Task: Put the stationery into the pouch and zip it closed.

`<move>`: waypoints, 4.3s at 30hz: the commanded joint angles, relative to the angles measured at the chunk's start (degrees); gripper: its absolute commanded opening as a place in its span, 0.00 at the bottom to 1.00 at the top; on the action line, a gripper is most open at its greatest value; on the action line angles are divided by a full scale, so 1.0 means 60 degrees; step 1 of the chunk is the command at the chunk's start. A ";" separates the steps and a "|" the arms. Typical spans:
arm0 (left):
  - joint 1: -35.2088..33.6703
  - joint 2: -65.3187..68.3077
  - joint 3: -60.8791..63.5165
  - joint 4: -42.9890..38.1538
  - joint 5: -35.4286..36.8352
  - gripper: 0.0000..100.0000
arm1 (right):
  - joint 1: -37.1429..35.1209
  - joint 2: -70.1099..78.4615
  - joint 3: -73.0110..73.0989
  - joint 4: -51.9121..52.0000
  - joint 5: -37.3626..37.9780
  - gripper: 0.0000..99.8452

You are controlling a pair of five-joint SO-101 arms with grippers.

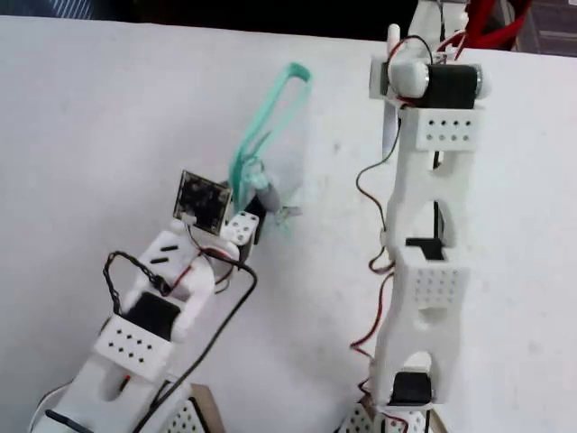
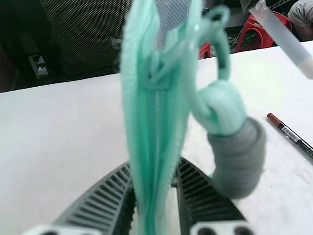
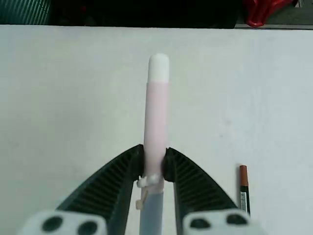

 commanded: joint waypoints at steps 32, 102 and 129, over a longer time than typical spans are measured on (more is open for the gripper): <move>-0.0066 -0.0037 -0.0117 -0.0103 0.0015 0.10 | -0.3260 -1.3546 1.4095 -1.0469 0.0132 0.02; -0.0066 -0.0022 -0.0044 -0.0440 -0.0645 0.10 | 0.2645 -0.8974 1.3451 -0.8212 0.1260 0.22; -0.0066 -0.0022 0.0103 -0.0513 -0.0718 0.10 | 0.3026 -0.0916 1.1355 -0.6952 0.3531 0.22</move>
